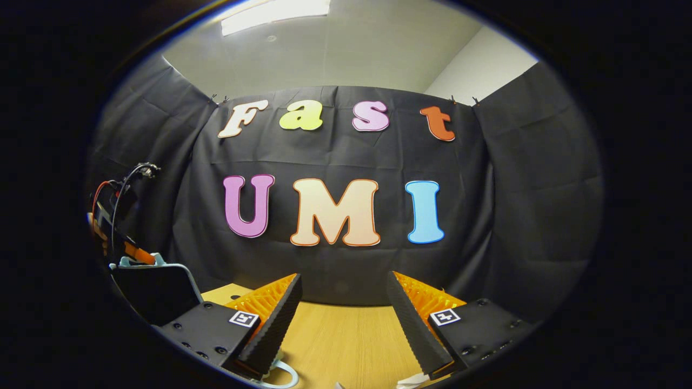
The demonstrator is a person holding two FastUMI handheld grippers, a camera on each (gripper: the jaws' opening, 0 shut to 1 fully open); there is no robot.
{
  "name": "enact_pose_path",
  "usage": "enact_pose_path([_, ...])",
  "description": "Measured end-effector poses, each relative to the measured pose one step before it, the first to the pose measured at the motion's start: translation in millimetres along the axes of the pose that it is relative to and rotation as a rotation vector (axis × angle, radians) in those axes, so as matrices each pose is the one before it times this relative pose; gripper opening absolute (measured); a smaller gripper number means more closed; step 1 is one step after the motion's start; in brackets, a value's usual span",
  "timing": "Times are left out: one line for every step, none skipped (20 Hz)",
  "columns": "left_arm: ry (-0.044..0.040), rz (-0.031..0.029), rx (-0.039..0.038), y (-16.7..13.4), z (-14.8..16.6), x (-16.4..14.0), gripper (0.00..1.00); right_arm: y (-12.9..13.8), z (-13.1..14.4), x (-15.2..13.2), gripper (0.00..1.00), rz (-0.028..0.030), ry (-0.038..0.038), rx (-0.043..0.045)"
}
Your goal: First open the suitcase, pack the skin care products into it, and then close the suitcase.
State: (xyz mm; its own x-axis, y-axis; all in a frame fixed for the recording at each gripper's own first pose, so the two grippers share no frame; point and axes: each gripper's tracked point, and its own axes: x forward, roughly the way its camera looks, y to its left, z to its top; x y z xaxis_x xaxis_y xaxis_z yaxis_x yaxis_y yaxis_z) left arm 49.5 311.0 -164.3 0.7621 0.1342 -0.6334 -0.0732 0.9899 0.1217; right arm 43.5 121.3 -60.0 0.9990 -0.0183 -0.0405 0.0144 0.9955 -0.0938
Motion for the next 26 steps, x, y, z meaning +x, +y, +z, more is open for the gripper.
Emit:
enact_pose_path([0.00926,0.01774,-0.00069,13.39,-5.04,3.4,0.0,5.16,0.46,1.26,1.0,-0.00163,0.00024,-0.00289])
enact_pose_path([0.00561,0.00555,-0.00141,11.16,-2.35,5.12,0.0,5.12,0.34,0.79,1.0,-0.00443,0.0,-0.00671])
enact_pose_path([0.00485,0.00723,-0.00902,9.21,-4.83,3.95,0.0,3.84,2.77,1.74,1.0,-0.00512,-0.00684,-0.00898])
enact_pose_path([0.00615,0.01722,-0.00888,11.08,-3.62,3.88,0.0,6.01,2.13,-0.41,1.0,0.00157,-0.00702,-0.00582])
enact_pose_path([0.01245,-0.0016,-0.0075,7.32,-5.54,6.97,0.0,5.51,2.01,1.79,0.99,0.00131,-0.00642,-0.00396])
enact_pose_path([0.00719,0.01553,-0.01313,11.11,-4.44,4.98,0.0,3.89,2.65,0.58,1.0,-0.00013,-0.00703,-0.00455])
enact_pose_path([0.00762,0.0097,-0.00864,11.51,-5.34,5.89,0.0,3.41,3.21,0.29,1.0,0.00091,-0.00683,-0.00443])
enact_pose_path([0.0051,0.01089,-0.00285,10.63,-1.12,6.39,0.0,2.08,0.49,1.11,1.0,-0.0015,-0.00383,-0.00563])
enact_pose_path([-0.00739,0.02057,-0.00531,12.41,-3.16,5.56,0.0,2.29,1.93,1.86,1.0,-0.00132,-0.00146,-0.00521])
enact_pose_path([0.0078,0.0175,-0.00516,10.62,-4.43,5.0,0.0,1.69,0.46,1.06,0.99,-0.0032,-0.00148,-0.00325])
enact_pose_path([0.01402,-0.01043,-0.01667,5.07,-3.89,3.14,0.0,0.35,0.47,-0.29,0.99,-0.00357,0.00015,-0.00398])
enact_pose_path([0.02371,0.00569,-0.02531,7.64,-9.97,5.18,0.0,0.81,-0.53,0.43,0.99,-0.00342,-0.00058,-0.00535])
enact_pose_path([0.0228,0.00585,-0.01566,6.51,-8.99,8.18,0.0,1.68,0.87,0.98,0.99,-0.00117,-0.00053,-0.00371])
enact_pose_path([0.01965,0.00253,-0.01603,7.11,-7.82,9.88,0.0,1.65,0.1,0.11,0.99,-0.00134,-0.00132,-0.00251])
enact_pose_path([0.02152,0.00223,-0.02204,1.94,-9.53,9.49,0.0,0.87,0.54,1.5,0.99,-0.00098,-0.00081,-0.00249])
enact_pose_path([0.02842,0.00743,-0.01875,4.35,-10.25,8.85,0.0,0.75,0.65,-0.04,0.99,-0.00028,0.0,-0.00293])
enact_pose_path([0.02314,-0.00479,-0.01133,0.92,-8.48,9.42,0.0,0.85,-0.54,0.43,0.99,-0.00028,0.00179,-0.00336])
enact_pose_path([0.02279,-0.0039,-0.01972,1.9,-9.08,11.21,0.0,-0.2,-1.89,0.61,0.99,-0.00046,0.00485,-0.00387])
enact_pose_path([0.0201,0.00262,-0.01186,4.61,-10.58,8.1,0.0,0.67,-1.28,1.78,0.99,0.00034,0.00592,-0.00279])
enact_pose_path([0.02783,-0.00526,-0.0112,4.26,-8.02,9.35,0.0,0.58,-1.57,0.57,0.99,-0.00146,0.00461,-0.00318])
enact_pose_path([0.01644,0.00292,-0.00859,6.25,-7.65,10.03,0.0,0.7,-0.98,-0.36,0.99,-0.00075,0.00328,-0.00298])
enact_pose_path([0.01678,0.00324,-0.00692,5.21,-7.42,7.37,0.0,0.57,-0.42,0.16,0.99,-0.00139,0.00404,-0.00341])
enact_pose_path([0.01264,-0.00506,-0.00714,4.38,-7.21,9.13,0.0,0.73,-1.9,0.83,0.99,-0.00004,0.00481,-0.00425])
enact_pose_path([0.01321,0.00492,-0.01176,5.89,-7.34,6.14,0.0,-0.05,-1.78,0.48,0.99,-0.00076,0.00414,-0.00413])
enact_pose_path([0.01722,-0.00492,-0.0126,1.28,-5.41,6.86,0.0,0.09,-2.03,1.48,0.99,-0.00128,0.00593,-0.0045])
enact_pose_path([0.00557,-0.00501,-0.01353,1.72,-3.88,5.97,0.0,-0.16,-0.52,-0.09,0.99,-0.0018,0.00537,-0.00351])
